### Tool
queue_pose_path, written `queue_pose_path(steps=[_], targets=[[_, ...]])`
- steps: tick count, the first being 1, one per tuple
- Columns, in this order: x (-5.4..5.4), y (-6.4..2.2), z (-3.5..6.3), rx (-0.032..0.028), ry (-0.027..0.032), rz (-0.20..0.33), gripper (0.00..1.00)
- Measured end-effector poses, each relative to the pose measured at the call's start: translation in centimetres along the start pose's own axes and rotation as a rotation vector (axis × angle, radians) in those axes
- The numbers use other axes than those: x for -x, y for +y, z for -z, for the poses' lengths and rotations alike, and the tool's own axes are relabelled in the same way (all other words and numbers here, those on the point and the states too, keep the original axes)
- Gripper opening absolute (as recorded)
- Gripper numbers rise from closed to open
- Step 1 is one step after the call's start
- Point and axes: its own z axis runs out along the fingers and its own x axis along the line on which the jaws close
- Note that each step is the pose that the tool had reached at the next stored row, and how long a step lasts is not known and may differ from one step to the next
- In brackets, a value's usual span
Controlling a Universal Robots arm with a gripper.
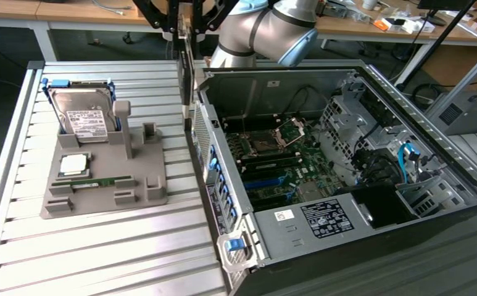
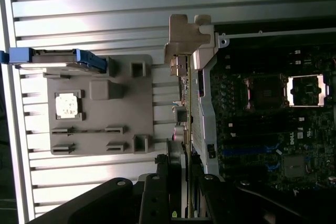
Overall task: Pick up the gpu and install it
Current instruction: 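Pick up the gpu and move the gpu toward the slot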
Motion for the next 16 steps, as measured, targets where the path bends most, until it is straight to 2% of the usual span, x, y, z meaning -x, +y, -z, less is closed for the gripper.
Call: queue_pose_path(steps=[16], targets=[[0.11, -0.02, -0.39, -0.0026, -0.0001, 0.000, 0.27]])
